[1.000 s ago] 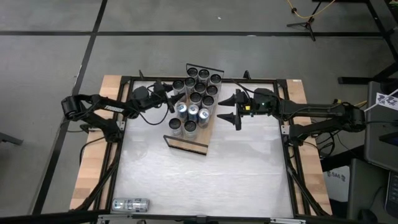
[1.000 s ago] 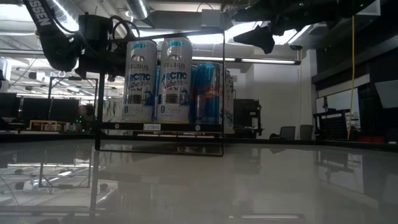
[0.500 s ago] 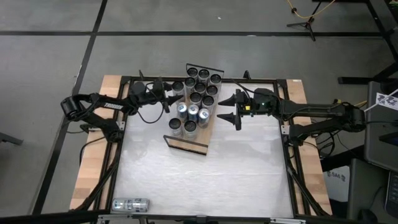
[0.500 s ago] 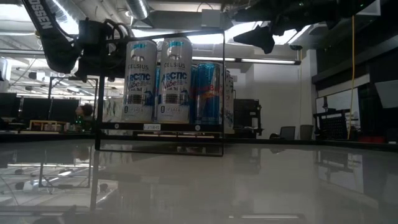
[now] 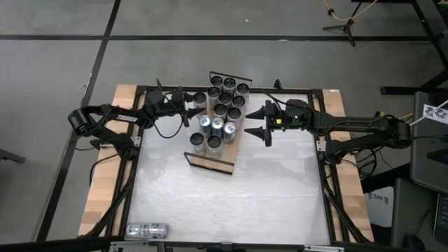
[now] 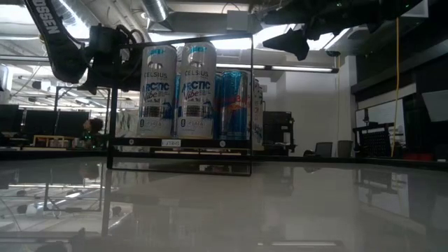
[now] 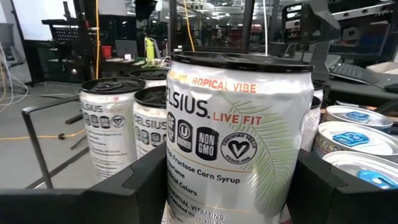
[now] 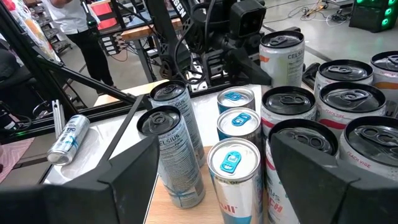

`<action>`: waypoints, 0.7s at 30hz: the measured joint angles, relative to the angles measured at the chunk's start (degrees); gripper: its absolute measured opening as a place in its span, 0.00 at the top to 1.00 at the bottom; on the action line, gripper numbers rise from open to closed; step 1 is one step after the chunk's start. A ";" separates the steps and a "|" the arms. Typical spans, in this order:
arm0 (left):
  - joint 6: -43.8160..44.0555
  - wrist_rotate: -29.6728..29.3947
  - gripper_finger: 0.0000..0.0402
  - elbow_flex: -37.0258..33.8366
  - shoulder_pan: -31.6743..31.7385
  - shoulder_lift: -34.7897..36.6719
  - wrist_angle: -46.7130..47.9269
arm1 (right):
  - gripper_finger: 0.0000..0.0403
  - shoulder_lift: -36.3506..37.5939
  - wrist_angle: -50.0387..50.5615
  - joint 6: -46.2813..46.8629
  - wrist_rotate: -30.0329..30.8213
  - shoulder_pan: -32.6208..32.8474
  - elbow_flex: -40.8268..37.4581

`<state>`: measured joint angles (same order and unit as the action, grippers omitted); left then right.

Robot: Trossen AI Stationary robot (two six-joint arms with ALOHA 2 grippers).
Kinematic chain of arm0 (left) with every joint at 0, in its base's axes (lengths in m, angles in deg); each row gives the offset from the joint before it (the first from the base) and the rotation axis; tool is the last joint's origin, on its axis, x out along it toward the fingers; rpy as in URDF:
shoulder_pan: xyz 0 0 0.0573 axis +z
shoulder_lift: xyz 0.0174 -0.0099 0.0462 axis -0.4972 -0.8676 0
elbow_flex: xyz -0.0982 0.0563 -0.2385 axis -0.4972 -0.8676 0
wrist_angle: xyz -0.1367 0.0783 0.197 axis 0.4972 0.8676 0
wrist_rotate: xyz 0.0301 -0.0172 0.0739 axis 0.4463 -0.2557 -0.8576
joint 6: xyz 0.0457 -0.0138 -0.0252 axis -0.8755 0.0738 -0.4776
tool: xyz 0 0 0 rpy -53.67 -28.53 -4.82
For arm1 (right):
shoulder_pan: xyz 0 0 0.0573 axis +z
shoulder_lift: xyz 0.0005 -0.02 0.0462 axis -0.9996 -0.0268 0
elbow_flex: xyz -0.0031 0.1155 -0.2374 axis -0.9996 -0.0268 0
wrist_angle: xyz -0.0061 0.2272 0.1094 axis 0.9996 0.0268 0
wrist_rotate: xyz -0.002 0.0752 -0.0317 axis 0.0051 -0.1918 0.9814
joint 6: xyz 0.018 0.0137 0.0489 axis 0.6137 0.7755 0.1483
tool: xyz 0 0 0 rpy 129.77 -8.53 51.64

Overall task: Place canned beverage on shelf
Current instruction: Put the orange soda can on the shelf aligned with the other orange soda can

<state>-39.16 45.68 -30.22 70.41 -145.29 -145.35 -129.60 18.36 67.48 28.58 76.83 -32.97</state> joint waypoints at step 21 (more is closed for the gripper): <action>1.05 7.07 0.42 -0.02 2.04 -11.58 -13.33 | 0.25 0.00 -0.07 0.00 0.00 0.00 0.00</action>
<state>-38.12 52.75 -30.24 72.45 -156.87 -158.68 -129.60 18.29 67.48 28.58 76.83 -32.97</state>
